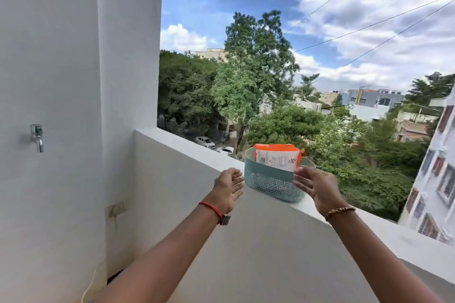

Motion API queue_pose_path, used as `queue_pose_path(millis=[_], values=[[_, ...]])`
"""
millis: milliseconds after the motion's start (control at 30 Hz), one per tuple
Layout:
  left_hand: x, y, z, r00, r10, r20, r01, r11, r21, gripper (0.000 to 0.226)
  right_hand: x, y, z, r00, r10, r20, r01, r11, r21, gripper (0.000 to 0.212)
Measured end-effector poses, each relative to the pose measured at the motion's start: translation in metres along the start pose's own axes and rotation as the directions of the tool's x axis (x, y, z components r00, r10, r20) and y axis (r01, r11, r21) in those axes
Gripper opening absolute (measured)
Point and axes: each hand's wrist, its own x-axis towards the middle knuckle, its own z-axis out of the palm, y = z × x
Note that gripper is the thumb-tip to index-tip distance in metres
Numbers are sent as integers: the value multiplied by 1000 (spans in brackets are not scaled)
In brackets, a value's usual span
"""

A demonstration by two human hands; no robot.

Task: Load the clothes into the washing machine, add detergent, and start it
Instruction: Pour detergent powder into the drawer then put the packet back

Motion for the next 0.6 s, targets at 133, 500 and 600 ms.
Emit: queue_pose_path(millis=[133, 500, 600], values=[[61, 7, 40, 990, 139, 5, -138, 979, 147, 9, 73, -7, -4, 973, -205, -102, 175, 953, -249, 39], [182, 8, 59, 888, 458, -31, -287, 607, 741, 32, 179, 14, -3, 981, -193, -9, 147, 775, -615, 11], [189, 9, 59, 894, 448, -17, -284, 595, 752, 23, 187, 17, -5, 962, -265, -65, 178, 791, -586, 8]])
